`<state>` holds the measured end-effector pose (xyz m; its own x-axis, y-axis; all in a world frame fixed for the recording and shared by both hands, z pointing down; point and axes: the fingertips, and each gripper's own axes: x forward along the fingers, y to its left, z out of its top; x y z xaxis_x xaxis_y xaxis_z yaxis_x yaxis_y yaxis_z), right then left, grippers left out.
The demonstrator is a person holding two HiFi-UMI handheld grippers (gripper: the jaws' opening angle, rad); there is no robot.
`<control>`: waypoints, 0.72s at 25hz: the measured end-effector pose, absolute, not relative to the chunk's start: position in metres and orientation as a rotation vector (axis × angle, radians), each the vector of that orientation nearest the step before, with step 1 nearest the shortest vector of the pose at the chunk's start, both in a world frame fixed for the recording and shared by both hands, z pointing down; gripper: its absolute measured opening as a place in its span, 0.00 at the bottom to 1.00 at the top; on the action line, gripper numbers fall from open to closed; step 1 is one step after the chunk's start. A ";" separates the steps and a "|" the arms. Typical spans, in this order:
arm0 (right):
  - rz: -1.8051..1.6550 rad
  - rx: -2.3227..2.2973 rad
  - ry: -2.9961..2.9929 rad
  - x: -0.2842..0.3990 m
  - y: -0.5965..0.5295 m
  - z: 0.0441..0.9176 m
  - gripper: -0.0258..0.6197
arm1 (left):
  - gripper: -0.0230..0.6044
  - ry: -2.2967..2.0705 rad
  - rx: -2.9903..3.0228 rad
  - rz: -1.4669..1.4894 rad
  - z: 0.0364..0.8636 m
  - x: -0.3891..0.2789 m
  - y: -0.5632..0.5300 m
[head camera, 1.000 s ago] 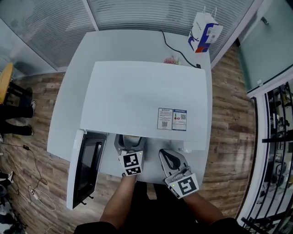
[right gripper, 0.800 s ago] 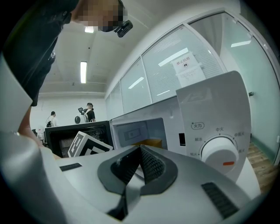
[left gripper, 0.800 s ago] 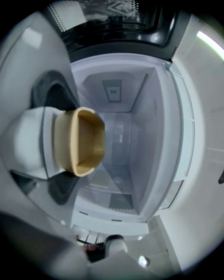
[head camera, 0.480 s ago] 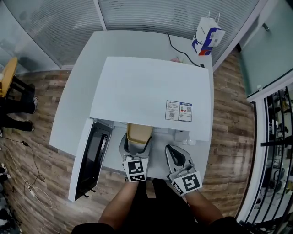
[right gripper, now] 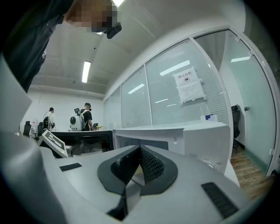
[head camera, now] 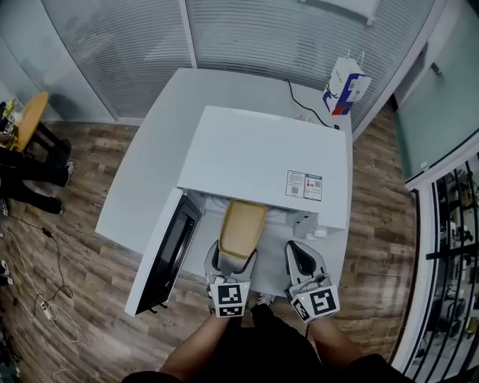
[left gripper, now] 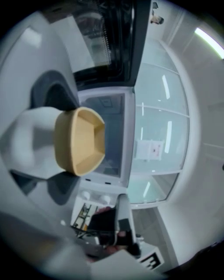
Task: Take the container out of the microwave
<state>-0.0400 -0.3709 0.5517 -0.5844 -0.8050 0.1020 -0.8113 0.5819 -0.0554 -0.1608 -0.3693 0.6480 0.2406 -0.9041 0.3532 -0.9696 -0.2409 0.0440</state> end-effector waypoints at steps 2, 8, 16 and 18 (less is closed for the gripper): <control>0.113 1.394 -2.742 -0.044 -0.369 0.545 0.04 | 0.73 -1.757 2.262 0.362 0.642 -0.166 -0.360; 0.052 1.368 -2.787 -0.061 -0.364 0.522 0.04 | 0.73 -1.816 2.238 0.276 0.614 -0.188 -0.336; -0.026 1.354 -2.854 -0.079 -0.362 0.491 0.04 | 0.74 -1.890 2.299 0.144 0.556 -0.200 -0.327; -0.058 1.360 -2.868 -0.082 -0.363 0.481 0.04 | 0.74 -1.903 2.323 0.108 0.541 -0.200 -0.329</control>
<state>-0.0820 -0.3635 0.4812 -0.6325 -0.7733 -0.0452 -0.7745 0.6323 0.0193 -0.1998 -0.3287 0.5410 0.1992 -0.9697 0.1415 -0.9795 -0.1924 0.0604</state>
